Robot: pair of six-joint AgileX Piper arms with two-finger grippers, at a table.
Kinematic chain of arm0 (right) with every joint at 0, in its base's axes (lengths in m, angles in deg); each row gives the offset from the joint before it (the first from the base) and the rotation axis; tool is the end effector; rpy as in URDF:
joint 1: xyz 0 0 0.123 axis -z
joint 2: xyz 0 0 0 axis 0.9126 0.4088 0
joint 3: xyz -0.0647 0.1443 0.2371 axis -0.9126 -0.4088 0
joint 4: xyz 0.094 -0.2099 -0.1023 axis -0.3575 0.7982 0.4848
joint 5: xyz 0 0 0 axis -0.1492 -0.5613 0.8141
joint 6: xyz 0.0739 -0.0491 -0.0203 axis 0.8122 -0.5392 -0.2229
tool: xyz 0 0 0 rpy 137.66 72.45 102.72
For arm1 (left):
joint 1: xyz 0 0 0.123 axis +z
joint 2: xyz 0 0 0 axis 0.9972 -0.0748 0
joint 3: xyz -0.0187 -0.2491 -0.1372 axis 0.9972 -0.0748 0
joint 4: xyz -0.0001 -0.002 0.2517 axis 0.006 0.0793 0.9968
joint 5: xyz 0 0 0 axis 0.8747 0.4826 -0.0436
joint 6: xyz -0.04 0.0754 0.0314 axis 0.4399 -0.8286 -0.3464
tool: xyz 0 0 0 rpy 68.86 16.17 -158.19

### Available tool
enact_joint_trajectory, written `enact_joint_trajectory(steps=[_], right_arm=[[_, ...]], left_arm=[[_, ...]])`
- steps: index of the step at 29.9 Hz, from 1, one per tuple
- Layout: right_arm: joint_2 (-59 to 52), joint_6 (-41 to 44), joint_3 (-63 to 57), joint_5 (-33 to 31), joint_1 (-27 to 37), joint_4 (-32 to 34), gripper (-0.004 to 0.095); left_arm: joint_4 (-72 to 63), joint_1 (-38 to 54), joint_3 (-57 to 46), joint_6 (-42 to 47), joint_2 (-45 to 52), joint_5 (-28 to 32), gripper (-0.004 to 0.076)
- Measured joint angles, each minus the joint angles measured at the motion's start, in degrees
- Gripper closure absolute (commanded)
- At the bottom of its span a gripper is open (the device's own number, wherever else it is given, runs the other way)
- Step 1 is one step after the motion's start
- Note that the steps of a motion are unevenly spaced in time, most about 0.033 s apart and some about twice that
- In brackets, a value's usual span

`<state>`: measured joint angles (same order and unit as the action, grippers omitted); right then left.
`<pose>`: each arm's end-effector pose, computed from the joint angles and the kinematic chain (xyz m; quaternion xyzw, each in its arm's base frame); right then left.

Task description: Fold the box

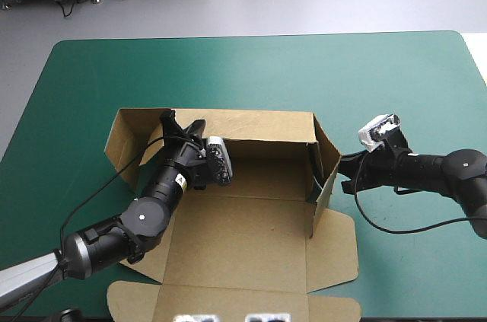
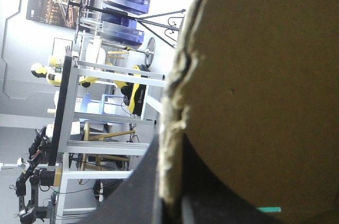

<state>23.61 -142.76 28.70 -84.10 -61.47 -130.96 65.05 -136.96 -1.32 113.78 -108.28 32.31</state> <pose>0.2325 0.0441 0.2689 -0.2593 0.8516 0.2651 0.3705 0.2003 -0.1699 0.2963 0.5294 0.5948 0.2560 0.5481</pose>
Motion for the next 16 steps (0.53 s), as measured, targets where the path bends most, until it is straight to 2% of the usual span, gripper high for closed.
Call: enact_joint_trajectory(steps=[3,10,16], right_arm=[[0.0,-0.3,0.0,-1.5,0.0,0.3,0.0518],[0.0,-2.7,-0.1,-7.8,0.0,1.0,0.0512],[0.0,-4.1,-0.1,-8.8,-0.2,1.0,0.0512]], left_arm=[[0.0,0.0,0.0,-0.1,0.0,0.0,0.0734],[0.0,0.0,0.0,-1.5,0.0,0.2,0.0734],[-0.1,0.0,0.0,-4.3,0.0,0.3,0.0734]])
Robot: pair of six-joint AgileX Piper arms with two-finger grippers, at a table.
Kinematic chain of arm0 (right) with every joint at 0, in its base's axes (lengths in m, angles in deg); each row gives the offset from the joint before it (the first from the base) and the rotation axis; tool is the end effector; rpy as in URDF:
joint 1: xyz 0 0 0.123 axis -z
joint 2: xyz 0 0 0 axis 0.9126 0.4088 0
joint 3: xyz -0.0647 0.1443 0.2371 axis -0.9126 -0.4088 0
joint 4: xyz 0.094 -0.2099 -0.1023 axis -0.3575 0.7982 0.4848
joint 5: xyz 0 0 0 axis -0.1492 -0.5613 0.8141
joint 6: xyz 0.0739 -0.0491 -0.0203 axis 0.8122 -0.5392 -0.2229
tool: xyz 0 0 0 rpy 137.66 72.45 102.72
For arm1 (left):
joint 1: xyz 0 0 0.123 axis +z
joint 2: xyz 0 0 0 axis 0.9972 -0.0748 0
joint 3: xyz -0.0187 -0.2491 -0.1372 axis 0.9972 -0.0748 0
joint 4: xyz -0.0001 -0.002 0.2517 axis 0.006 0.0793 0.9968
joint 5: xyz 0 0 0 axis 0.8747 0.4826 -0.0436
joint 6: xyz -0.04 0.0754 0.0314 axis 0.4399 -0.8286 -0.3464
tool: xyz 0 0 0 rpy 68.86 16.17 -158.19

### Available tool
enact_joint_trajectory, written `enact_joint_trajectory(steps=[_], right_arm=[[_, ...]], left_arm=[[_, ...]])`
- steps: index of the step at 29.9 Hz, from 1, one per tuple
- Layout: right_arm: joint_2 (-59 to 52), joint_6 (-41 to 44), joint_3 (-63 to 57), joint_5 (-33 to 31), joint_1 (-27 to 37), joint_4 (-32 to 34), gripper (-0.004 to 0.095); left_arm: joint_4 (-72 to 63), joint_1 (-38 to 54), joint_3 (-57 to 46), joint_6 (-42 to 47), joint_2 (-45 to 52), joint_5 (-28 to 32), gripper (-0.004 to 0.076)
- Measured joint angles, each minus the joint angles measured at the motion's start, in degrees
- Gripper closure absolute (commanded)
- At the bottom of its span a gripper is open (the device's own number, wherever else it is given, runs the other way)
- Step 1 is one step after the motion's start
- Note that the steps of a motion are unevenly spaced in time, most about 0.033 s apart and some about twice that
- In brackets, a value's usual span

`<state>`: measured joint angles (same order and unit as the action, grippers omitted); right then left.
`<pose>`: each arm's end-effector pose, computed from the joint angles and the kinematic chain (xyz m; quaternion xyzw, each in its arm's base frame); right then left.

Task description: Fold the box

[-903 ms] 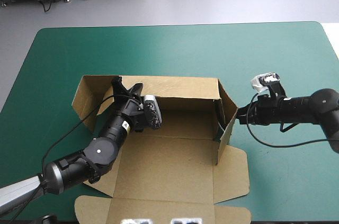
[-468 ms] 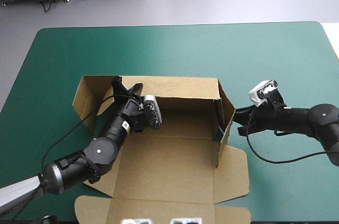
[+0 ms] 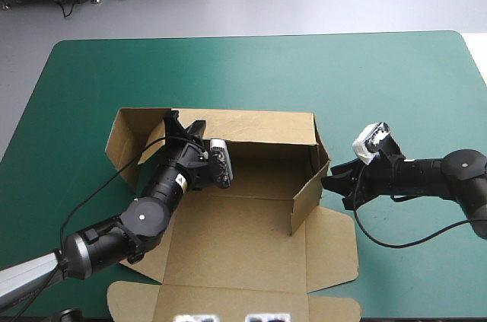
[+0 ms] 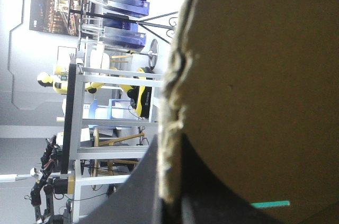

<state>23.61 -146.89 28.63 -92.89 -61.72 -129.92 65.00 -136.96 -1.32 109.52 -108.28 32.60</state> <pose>0.2203 0.0525 0.2686 -0.3287 0.8273 0.3051 0.3383 0.2001 -0.1703 0.2961 0.5524 0.5744 0.2740 0.5384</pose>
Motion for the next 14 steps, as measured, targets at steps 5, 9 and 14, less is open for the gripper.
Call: enact_joint_trajectory(steps=[5,9,14], right_arm=[[0.0,-0.7,0.0,3.9,-4.5,-0.2,0.0478],[0.0,-0.3,0.0,10.3,-9.1,-0.3,0.0433],[0.0,0.2,-0.1,15.8,-12.8,-2.0,0.0423]], left_arm=[[-0.1,0.0,0.0,-3.3,0.0,1.0,0.0734],[-0.2,0.0,0.0,-4.2,0.0,1.2,0.0734],[-0.2,0.0,0.0,-4.5,0.0,1.2,0.0734]])
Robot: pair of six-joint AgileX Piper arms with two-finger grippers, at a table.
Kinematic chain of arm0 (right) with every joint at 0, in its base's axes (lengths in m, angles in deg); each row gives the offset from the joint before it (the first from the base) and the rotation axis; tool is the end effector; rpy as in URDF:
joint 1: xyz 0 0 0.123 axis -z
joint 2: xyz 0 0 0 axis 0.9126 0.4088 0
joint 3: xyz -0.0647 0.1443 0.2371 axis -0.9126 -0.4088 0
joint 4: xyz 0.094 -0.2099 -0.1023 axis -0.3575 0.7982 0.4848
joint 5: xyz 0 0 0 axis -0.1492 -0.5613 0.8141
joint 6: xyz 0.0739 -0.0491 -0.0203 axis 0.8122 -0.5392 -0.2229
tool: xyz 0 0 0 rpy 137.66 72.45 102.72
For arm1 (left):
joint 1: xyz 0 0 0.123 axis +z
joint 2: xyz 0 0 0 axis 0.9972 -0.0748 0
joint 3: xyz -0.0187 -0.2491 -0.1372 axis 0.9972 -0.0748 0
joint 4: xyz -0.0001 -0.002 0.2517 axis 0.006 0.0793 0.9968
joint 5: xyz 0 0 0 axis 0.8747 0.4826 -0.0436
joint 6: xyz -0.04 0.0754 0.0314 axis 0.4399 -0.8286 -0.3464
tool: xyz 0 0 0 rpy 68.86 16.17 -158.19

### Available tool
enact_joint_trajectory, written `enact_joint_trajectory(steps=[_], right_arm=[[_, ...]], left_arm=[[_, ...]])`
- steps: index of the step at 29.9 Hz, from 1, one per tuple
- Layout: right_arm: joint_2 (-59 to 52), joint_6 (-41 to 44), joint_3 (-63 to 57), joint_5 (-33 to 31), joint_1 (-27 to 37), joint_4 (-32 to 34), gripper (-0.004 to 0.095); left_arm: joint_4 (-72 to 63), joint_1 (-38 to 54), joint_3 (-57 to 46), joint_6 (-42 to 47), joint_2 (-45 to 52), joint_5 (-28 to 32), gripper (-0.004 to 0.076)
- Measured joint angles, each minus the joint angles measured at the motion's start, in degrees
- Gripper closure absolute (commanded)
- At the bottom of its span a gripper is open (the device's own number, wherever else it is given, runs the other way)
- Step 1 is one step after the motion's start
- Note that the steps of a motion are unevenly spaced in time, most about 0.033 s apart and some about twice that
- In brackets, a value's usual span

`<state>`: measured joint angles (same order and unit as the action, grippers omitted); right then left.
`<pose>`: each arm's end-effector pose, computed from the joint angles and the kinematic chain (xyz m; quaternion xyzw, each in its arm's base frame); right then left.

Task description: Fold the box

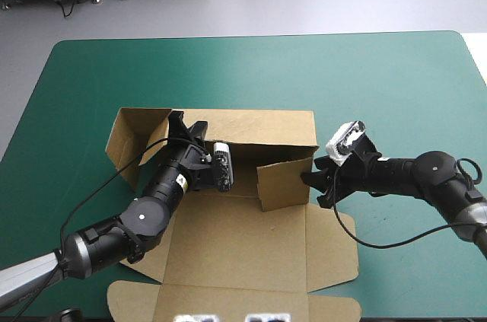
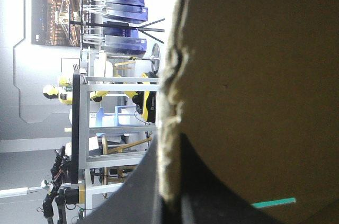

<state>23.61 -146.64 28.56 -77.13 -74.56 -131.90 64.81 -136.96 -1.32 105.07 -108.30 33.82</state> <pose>0.2262 0.0907 0.2689 -0.3509 0.8158 0.2559 0.3818 0.1994 -0.1720 0.2952 0.5796 0.5510 0.2855 0.5282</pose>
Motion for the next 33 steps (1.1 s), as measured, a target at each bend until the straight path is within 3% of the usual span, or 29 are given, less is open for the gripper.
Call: enact_joint_trajectory(steps=[14,16,20,26,33], right_arm=[[0.1,-0.5,-0.4,13.0,-0.6,-11.3,0.0422],[0.1,-1.1,-0.4,13.3,-0.6,-11.6,0.0504],[0.1,-1.3,-0.4,13.4,-0.6,-12.1,0.0933],[0.1,-1.7,-0.3,13.9,-1.0,-12.5,0.0908],[0.1,-2.0,-0.2,14.4,-1.0,-12.5,0.0908]], left_arm=[[0.2,0.1,0.0,-1.4,0.0,2.0,0.0734],[0.2,0.1,0.0,-2.0,0.0,2.7,0.0734],[0.4,0.1,0.0,-2.3,0.0,3.5,0.0734],[0.8,0.1,0.0,-2.5,-0.1,3.7,0.0716],[0.9,0.0,1.5,-2.8,-2.6,0.4,0.0512]])
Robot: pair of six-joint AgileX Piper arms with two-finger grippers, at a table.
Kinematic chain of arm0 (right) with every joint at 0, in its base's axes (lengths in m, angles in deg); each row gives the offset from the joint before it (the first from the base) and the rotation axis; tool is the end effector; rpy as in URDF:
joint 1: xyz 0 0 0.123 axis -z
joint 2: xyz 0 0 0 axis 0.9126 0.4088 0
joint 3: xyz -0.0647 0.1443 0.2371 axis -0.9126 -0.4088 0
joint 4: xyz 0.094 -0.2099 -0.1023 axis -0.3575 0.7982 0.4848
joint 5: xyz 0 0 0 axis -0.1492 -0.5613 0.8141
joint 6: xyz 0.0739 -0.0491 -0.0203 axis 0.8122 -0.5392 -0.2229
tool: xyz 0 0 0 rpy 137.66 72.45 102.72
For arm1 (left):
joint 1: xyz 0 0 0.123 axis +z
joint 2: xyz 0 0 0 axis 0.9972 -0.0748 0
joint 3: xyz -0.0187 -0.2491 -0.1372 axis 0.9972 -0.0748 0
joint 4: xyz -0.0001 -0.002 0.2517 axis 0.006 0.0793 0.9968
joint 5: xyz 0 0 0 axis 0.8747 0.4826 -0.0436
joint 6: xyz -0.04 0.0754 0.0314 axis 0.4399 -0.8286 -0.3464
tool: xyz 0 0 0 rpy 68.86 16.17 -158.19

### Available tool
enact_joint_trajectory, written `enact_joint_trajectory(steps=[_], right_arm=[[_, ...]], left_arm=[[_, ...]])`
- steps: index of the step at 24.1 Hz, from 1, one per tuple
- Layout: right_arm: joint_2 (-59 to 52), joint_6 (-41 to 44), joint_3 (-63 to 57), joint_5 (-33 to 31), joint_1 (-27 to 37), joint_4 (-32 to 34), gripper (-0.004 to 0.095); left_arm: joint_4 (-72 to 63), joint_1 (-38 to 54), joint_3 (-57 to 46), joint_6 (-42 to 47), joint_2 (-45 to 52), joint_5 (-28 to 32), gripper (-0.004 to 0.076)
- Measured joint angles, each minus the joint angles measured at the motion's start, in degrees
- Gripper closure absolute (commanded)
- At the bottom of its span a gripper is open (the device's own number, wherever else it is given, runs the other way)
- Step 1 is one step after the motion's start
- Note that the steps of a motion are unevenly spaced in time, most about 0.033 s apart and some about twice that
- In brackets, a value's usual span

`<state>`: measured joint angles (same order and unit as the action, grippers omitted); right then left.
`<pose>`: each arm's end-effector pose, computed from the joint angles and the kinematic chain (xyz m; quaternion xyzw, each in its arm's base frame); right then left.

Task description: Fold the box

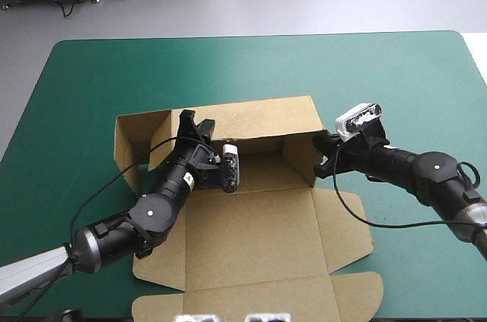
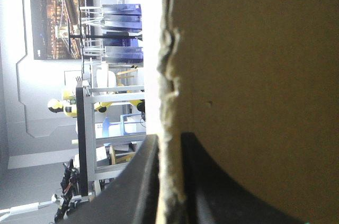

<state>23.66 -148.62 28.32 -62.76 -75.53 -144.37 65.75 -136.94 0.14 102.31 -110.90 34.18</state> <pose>0.2454 0.0847 0.2777 -0.2313 0.8251 0.2247 0.4638 0.2060 -0.1810 0.2917 0.6027 0.5306 0.3003 0.5149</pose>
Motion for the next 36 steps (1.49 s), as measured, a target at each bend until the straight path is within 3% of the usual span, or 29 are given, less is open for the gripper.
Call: enact_joint_trajectory(steps=[4,6,10,15,20,23,26,29,32,34,36], right_arm=[[0.0,0.1,0.0,0.4,0.0,0.0,0.0908],[0.0,0.1,0.0,0.5,0.0,0.0,0.0908],[0.0,0.5,0.1,0.7,0.0,0.0,0.0908],[-0.1,2.1,0.1,1.9,0.0,0.0,0.0908],[-0.2,6.4,0.1,4.7,0.0,0.0,0.0908],[-0.2,8.5,0.1,4.9,0.0,0.2,0.0908],[-0.3,15.9,1.2,4.3,0.0,6.4,0.0907],[-0.3,27.8,3.6,1.4,0.0,17.0,0.0907],[-0.3,43.3,8.9,-6.9,0.0,33.0,0.0908],[-0.3,48.0,12.0,-11.3,0.0,37.6,0.0908],[-0.1,53.4,16.6,-18.2,0.0,42.7,0.0908]], left_arm=[[-0.3,0.0,2.2,-0.1,-2.0,-0.7,0.0349],[-0.3,0.0,3.4,-0.2,-2.9,-0.8,0.0318],[-0.4,0.0,5.0,1.6,-3.6,-0.6,0.0328],[-0.5,-1.7,6.0,10.3,-3.4,-1.7,0.036],[-1.2,-12.0,6.0,13.4,3.0,-3.6,0.0372],[-1.3,-15.8,6.0,13.4,7.3,-4.3,0.0454],[-1.5,-14.4,7.5,15.4,9.6,-12.7,0.0584],[-1.7,-8.1,10.4,18.4,9.6,-15.0,0.0733],[-4.9,5.9,15.1,24.7,9.6,-10.3,0.0732],[-8.5,13.2,17.0,25.8,9.6,-7.2,0.0731],[-16.4,26.0,18.7,26.5,9.6,-1.3,0.0731]])
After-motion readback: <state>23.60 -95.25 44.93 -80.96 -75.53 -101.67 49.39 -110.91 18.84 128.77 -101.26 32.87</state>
